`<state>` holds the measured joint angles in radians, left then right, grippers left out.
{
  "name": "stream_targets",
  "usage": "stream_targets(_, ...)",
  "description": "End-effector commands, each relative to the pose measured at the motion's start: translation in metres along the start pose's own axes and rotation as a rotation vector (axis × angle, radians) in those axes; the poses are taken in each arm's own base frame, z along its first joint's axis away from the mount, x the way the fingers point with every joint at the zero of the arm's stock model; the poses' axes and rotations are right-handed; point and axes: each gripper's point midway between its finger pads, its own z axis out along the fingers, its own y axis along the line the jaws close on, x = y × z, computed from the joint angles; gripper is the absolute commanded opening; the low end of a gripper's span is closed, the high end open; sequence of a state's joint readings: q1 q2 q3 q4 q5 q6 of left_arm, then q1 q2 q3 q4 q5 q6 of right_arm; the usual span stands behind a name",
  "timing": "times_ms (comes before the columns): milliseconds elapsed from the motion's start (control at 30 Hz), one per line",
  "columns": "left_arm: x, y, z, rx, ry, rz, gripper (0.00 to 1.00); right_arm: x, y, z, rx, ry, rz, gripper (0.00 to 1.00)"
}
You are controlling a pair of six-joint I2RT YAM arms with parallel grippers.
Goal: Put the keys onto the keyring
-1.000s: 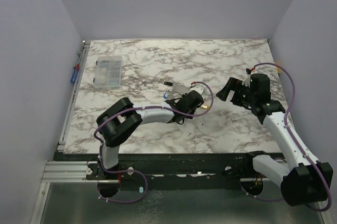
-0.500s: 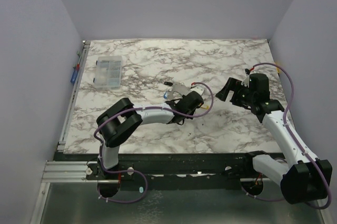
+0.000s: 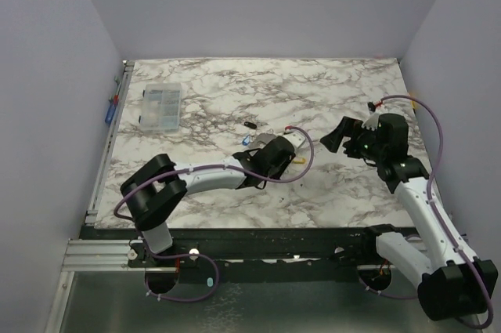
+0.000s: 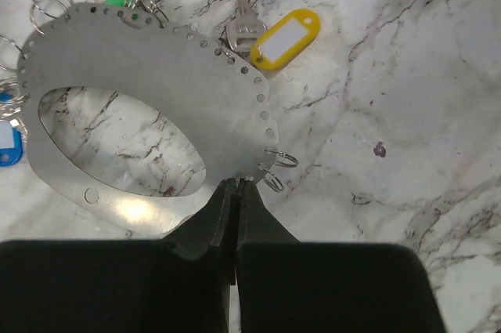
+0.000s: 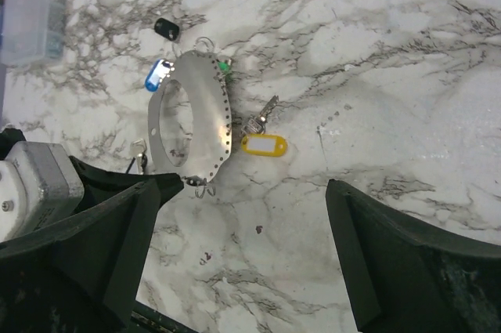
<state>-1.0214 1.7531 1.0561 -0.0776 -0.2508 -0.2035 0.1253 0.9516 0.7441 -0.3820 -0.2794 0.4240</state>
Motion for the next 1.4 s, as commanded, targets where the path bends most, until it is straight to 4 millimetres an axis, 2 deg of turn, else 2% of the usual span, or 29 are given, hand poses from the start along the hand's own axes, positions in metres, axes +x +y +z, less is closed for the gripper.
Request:
stream_targets(0,-0.016,-0.007,-0.037,0.099,-0.063,0.095,0.0,-0.012,0.035,-0.015,-0.194,-0.101,-0.091,0.98)
stream_targets(167,-0.022,-0.006,-0.072,0.163,-0.124,0.173,0.0,-0.021,0.064,-0.035,-0.356,-0.212,-0.161,0.98)
stream_targets(300,-0.031,-0.007,-0.103,0.219,-0.197,0.225,0.0,-0.02,0.092,-0.051,-0.537,-0.264,-0.242,0.97)
stream_targets(433,-0.045,-0.005,-0.134,0.245,-0.278,0.243,0.0,-0.015,0.106,-0.06,-0.644,-0.285,-0.318,0.95)
stream_targets(600,-0.057,-0.003,-0.164,0.269,-0.343,0.263,0.0,-0.001,0.131,-0.077,-0.825,-0.281,-0.373,0.86)
stream_targets(733,-0.065,-0.009,-0.184,0.32,-0.39,0.265,0.0,0.017,0.151,-0.089,-0.952,-0.249,-0.45,0.84)
stream_targets(900,-0.078,-0.014,-0.206,0.365,-0.45,0.248,0.0,0.037,0.163,-0.092,-1.022,-0.211,-0.524,0.78)
stream_targets(1067,-0.089,-0.022,-0.227,0.431,-0.51,0.234,0.0,0.044,0.172,-0.095,-1.077,-0.226,-0.576,0.69)
stream_targets(1367,-0.107,-0.031,-0.26,0.508,-0.614,0.215,0.0,0.056,0.188,-0.086,-1.168,-0.207,-0.665,0.68)
